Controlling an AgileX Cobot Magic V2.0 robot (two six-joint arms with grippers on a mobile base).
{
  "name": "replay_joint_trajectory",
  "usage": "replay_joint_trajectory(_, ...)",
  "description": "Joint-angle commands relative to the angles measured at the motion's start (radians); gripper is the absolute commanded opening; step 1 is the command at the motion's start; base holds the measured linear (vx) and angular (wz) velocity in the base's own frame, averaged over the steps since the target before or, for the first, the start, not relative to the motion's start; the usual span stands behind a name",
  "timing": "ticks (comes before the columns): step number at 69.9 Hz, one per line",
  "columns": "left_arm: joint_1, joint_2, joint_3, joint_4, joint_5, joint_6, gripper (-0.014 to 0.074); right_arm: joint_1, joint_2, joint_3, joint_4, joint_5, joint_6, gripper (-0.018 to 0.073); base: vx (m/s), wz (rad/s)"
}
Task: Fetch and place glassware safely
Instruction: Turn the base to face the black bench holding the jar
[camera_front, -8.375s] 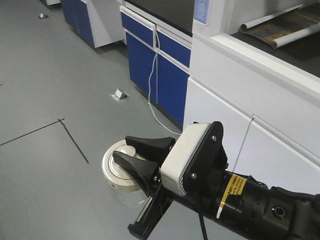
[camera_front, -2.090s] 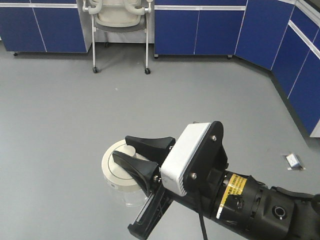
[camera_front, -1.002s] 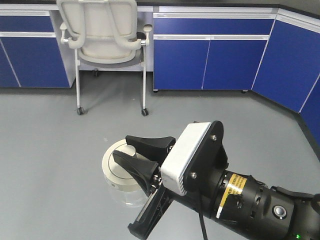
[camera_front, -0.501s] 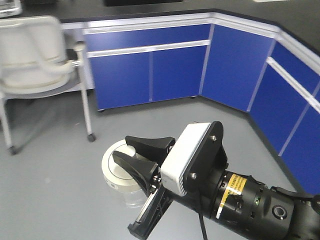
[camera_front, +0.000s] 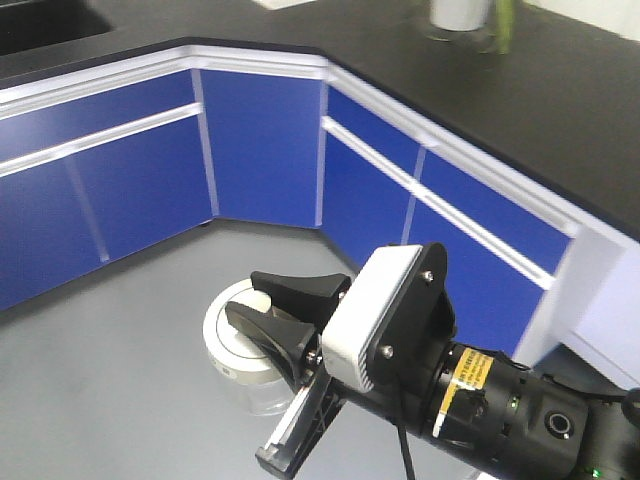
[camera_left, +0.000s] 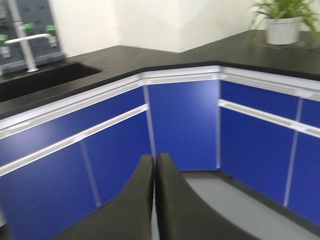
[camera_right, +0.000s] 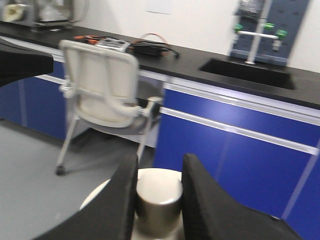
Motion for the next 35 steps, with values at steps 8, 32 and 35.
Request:
replay_joint_trajectory(8,-0.007,0.007,-0.027,-0.006,-0.07,-0.007,-0.0007,-0.001,-0.033,-0.032,0.002,-0.108,-0.007,-0.0003,0.24,-0.71)
replay_joint_trajectory(32,-0.007,0.007,-0.027,-0.006,-0.07,-0.007,-0.0007,-0.001,-0.033,-0.032,0.002,-0.108,-0.007,-0.0003,0.19,-0.74)
replay_joint_trajectory(35,-0.007,0.007,-0.027,-0.006,-0.07,-0.007,-0.0007,-0.001,-0.033,-0.032,0.002,-0.108,-0.007,-0.0003,0.19,-0.77)
